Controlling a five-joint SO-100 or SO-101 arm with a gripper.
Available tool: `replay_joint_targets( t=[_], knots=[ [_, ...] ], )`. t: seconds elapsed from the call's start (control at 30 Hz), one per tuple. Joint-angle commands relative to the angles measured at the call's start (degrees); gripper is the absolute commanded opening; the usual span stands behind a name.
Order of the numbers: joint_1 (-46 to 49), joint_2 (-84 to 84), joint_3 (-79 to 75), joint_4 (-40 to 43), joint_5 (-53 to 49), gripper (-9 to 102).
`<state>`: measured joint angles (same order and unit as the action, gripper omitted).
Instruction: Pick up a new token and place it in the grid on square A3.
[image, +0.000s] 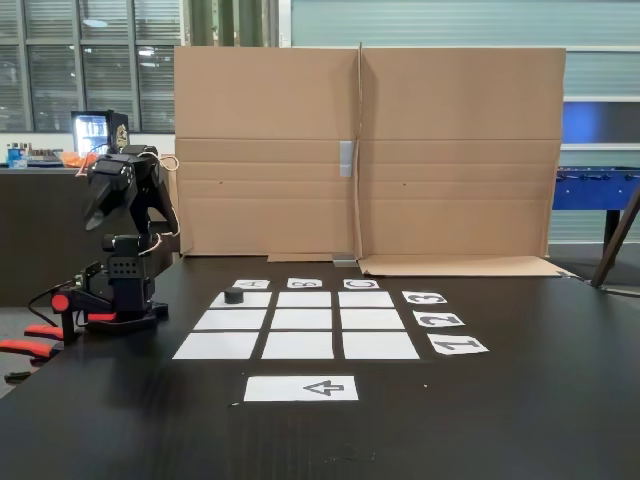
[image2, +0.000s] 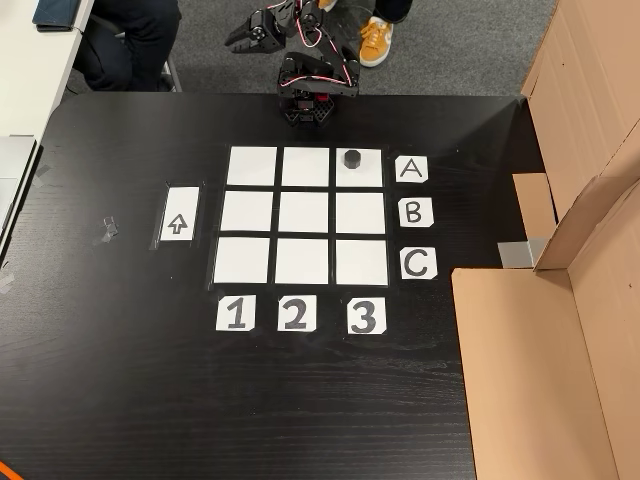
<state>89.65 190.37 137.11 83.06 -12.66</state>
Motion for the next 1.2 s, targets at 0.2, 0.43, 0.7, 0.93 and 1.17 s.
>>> replay_joint_targets(
  t=[0.2,0.43,0.7,0.93,1.17],
  knots=[
    [0.88,0.18,0.26,0.00,-0.26,4],
    [0.88,0.18,0.26,0.00,-0.26,4],
    [0.88,0.18,0.35,0.00,-0.18,2],
    [0.88,0.18,0.35,0.00,-0.18,1],
    [0.88,0.18,0.35,0.00,-0.18,1]
  ],
)
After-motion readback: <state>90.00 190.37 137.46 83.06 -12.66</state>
